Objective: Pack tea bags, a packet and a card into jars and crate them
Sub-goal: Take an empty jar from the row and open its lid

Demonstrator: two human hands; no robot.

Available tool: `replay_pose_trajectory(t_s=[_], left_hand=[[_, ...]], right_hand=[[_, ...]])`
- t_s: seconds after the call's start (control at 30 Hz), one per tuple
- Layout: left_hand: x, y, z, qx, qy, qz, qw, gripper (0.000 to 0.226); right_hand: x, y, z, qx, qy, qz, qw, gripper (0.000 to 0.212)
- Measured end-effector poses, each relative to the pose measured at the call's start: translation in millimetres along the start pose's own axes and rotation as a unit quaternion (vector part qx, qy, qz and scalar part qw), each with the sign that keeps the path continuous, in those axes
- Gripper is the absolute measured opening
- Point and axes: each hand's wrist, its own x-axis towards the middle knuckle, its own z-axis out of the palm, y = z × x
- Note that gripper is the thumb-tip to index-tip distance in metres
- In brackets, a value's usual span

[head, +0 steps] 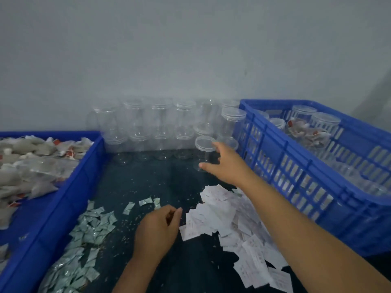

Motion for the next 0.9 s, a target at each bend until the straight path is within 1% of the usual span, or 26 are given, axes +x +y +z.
replay_pose_trajectory(t_s=[0.07,0.17,0.2,0.27,0.33,0.4,0.47,0.53,0.6,0.7,0.8,0.83,0.9], left_hand=[[-4,-13,6,0.002,0.033,-0.02,0.999,0.039],[1,-18,8,0.008,0.061,-0.031,0.998,0.042],[2,-18,8,0.009,0.06,-0.034,0.998,0.043],[3,-20,10,0.005,0.057,-0.036,0.998,0.045],[3,-21,10,0.003,0.056,-0.038,0.998,0.046],[4,-22,10,0.006,0.052,-0.041,0.998,0.046],[4,-24,10,0.017,0.05,-0.04,0.998,0.047],[5,-23,11,0.025,0.045,-0.038,0.998,0.047],[6,-25,12,0.026,0.044,-0.04,0.998,0.047],[6,-28,13,0.025,0.047,-0.04,0.998,0.047],[6,-29,14,0.023,0.047,-0.048,0.997,0.047],[6,-29,14,0.022,0.049,-0.051,0.997,0.047],[6,-27,13,0.02,0.05,-0.053,0.997,0.048]], right_hand=[[35,3,-2,0.054,0.119,0.037,0.991,0.093],[78,7,-15,0.086,0.269,0.073,0.956,0.102],[89,7,-18,0.111,0.305,0.086,0.942,0.107],[107,4,-20,0.176,0.343,0.122,0.914,0.114],[121,-1,-15,0.195,0.357,0.151,0.901,0.117],[131,-4,-10,0.171,0.368,0.168,0.898,0.116],[136,-3,-6,0.142,0.37,0.183,0.899,0.111],[136,2,-5,0.137,0.371,0.184,0.9,0.102],[132,4,-1,0.153,0.365,0.156,0.905,0.089],[112,-2,0,0.233,0.356,0.079,0.902,0.08],[74,-13,2,0.287,0.339,-0.001,0.896,0.084],[58,-16,4,0.304,0.322,-0.022,0.896,0.087],[18,-19,14,0.351,0.262,-0.043,0.898,0.09]])
